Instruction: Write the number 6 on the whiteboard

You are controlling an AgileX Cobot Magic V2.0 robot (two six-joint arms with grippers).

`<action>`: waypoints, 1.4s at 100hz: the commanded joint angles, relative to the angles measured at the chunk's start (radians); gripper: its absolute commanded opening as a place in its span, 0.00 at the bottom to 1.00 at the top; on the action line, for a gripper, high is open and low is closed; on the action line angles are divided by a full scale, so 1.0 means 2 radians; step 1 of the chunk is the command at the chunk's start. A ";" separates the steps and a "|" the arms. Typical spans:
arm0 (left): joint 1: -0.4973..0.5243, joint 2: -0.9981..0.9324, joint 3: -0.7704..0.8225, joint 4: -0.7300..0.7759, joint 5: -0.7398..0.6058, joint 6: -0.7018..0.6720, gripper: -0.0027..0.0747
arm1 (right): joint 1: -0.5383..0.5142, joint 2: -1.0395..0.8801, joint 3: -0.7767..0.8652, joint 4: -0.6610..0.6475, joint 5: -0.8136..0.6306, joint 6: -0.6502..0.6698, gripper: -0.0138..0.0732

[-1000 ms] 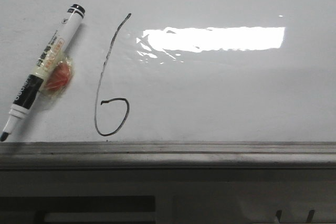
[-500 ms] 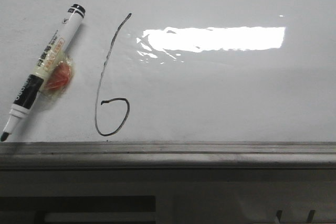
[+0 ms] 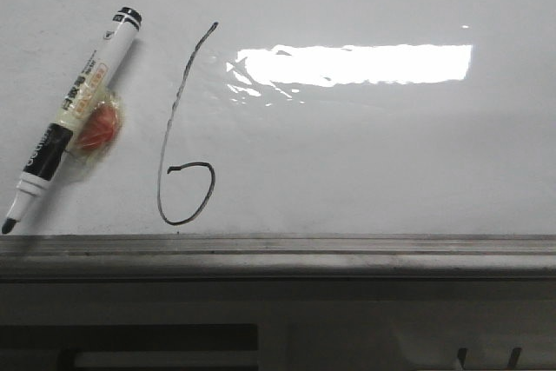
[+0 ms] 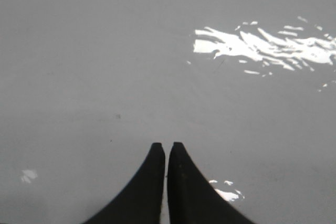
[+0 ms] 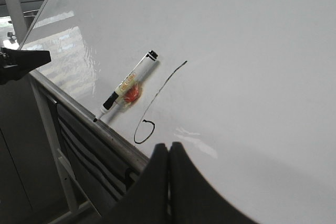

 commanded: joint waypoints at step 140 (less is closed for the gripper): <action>0.003 -0.014 0.002 -0.001 0.058 0.042 0.01 | -0.004 0.005 -0.013 -0.004 -0.041 -0.001 0.09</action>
